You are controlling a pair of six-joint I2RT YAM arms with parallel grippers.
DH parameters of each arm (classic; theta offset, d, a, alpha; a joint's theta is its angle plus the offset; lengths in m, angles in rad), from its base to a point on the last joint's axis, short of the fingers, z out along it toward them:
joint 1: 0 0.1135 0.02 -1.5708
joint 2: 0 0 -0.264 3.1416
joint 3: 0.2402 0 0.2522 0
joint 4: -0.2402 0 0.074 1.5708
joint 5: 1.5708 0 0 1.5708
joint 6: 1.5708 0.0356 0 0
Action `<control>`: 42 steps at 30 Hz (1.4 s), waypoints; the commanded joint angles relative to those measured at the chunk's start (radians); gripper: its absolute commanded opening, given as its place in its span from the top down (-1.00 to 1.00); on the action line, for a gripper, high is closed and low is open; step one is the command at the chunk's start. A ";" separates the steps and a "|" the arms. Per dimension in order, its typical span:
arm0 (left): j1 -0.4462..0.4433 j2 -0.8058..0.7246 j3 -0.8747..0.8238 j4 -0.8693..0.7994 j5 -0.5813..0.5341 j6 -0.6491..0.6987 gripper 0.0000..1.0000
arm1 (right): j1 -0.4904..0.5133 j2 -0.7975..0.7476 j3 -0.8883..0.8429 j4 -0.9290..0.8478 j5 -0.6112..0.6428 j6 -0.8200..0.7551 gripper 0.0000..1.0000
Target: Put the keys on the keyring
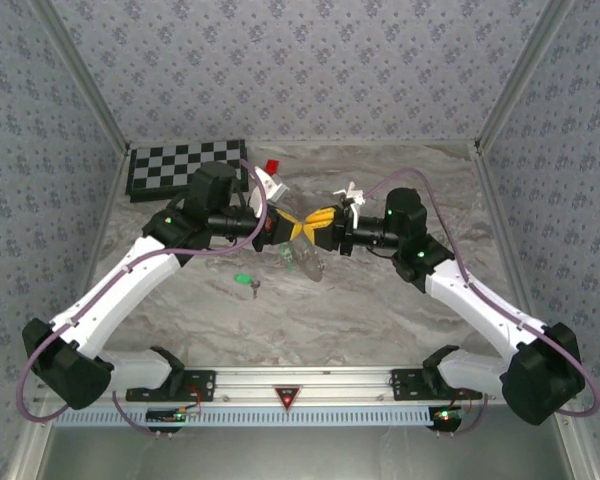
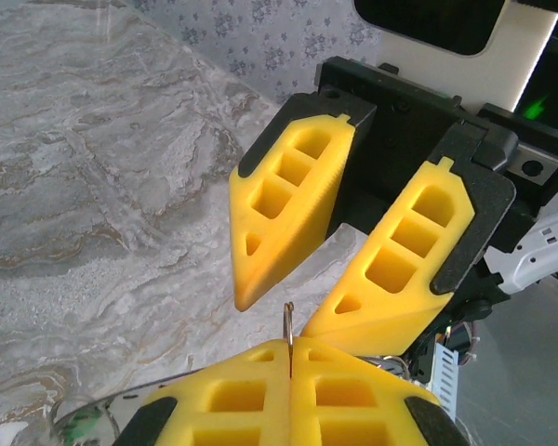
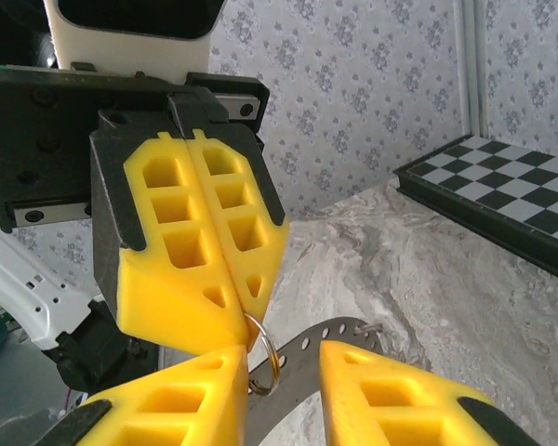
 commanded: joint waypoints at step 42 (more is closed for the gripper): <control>0.018 -0.143 -0.286 0.629 -0.051 -0.303 0.40 | -0.039 0.072 -0.093 0.557 -0.056 0.398 1.00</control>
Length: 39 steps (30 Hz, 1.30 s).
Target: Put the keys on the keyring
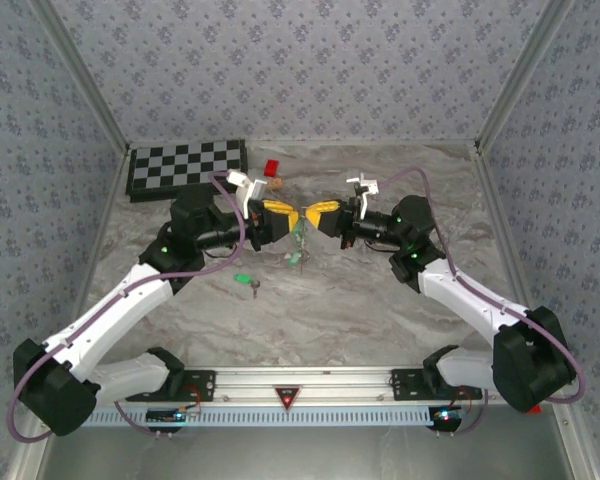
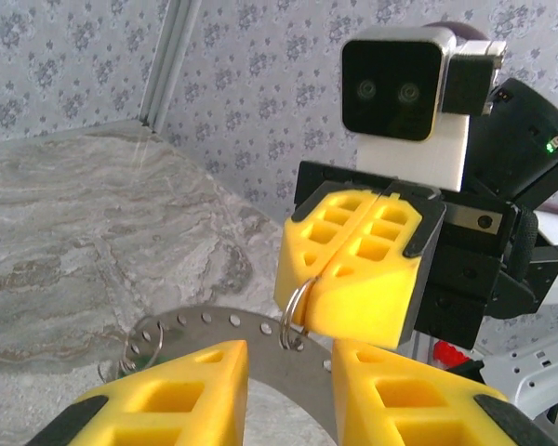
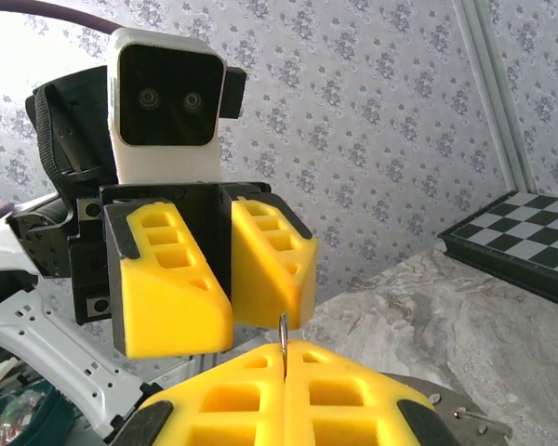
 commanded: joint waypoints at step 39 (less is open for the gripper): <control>0.031 0.048 0.072 0.015 0.117 -0.021 0.43 | 0.008 0.012 0.005 0.065 -0.012 0.027 1.00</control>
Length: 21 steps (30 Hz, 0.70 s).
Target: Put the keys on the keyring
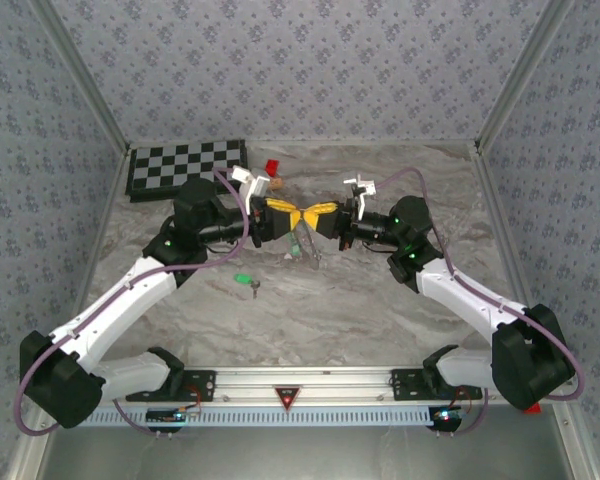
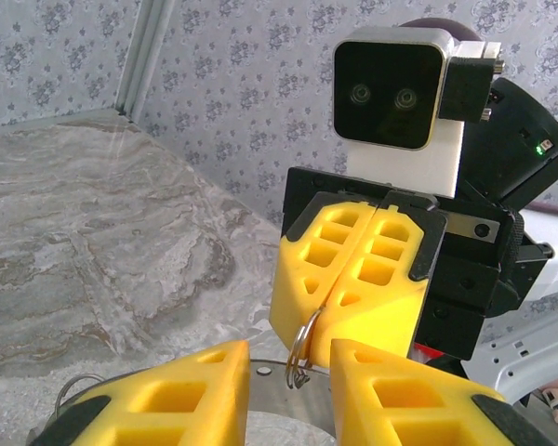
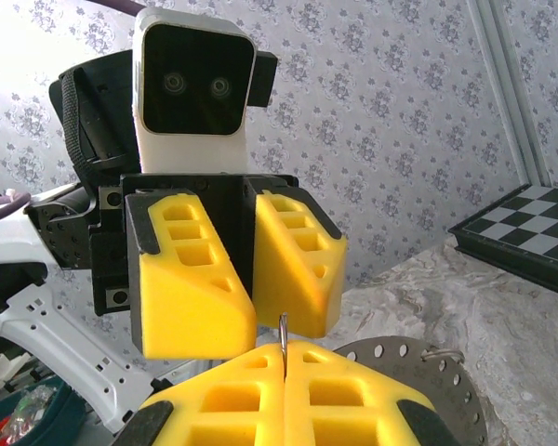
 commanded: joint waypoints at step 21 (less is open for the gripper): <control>-0.022 0.029 0.071 -0.013 0.083 0.033 0.75 | 0.001 0.019 0.009 0.054 -0.006 0.008 1.00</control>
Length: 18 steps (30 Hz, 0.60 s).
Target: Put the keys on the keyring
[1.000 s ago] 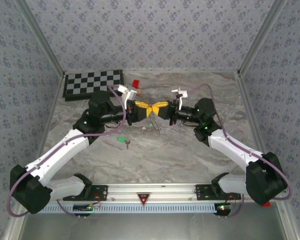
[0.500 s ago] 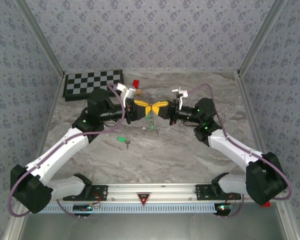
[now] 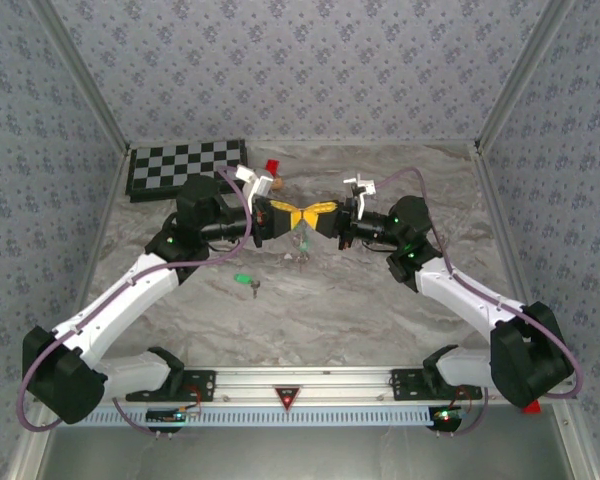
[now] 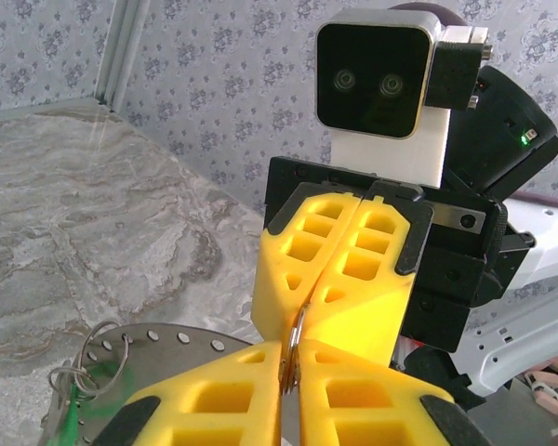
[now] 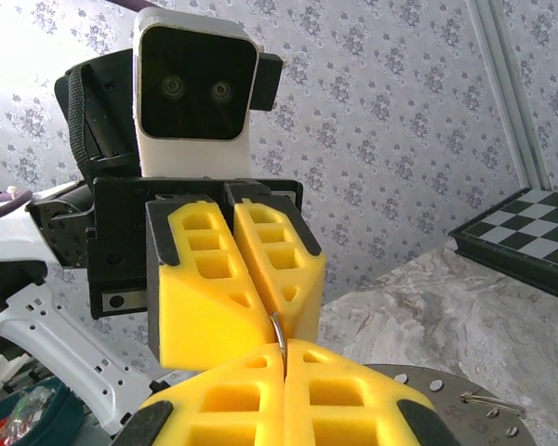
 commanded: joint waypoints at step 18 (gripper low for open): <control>-0.021 -0.040 0.044 -0.091 -0.042 0.095 1.00 | -0.091 -0.104 -0.099 -0.021 0.081 0.016 0.24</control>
